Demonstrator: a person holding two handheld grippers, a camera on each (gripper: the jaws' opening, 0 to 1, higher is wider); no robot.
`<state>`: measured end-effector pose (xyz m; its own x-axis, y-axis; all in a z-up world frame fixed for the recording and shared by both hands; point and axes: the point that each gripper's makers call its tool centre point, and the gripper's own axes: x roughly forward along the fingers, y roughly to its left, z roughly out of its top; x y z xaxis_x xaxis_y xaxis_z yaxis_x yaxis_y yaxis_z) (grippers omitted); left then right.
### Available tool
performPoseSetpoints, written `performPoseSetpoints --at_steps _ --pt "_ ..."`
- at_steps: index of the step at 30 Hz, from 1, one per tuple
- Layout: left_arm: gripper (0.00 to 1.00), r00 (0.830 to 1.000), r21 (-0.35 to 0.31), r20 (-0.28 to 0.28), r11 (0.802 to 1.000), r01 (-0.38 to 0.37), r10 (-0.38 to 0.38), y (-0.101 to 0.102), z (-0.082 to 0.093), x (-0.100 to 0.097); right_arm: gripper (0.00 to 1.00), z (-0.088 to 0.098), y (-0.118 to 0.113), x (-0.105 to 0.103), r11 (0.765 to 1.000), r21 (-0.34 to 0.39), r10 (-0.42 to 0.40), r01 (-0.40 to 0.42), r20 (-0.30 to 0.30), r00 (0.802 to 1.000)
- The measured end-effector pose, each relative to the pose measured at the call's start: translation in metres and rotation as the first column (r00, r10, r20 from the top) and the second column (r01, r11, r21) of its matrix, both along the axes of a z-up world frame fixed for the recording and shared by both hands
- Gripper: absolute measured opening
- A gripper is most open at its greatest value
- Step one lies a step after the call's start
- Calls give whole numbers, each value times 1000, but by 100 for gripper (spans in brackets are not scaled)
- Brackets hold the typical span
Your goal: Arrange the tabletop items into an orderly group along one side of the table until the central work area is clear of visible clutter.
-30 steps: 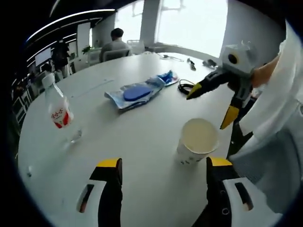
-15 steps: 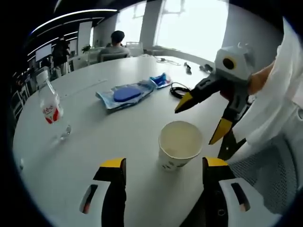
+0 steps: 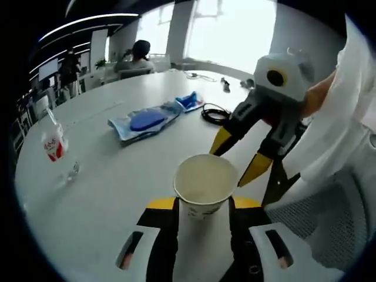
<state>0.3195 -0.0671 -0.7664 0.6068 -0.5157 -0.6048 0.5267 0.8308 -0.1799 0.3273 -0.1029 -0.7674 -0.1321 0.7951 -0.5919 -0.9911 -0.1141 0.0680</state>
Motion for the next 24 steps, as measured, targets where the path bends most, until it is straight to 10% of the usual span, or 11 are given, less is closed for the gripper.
performPoseSetpoints --at_steps 24 --pt "29 989 55 95 992 -115 109 50 23 45 27 27 55 48 998 59 12 -19 115 993"
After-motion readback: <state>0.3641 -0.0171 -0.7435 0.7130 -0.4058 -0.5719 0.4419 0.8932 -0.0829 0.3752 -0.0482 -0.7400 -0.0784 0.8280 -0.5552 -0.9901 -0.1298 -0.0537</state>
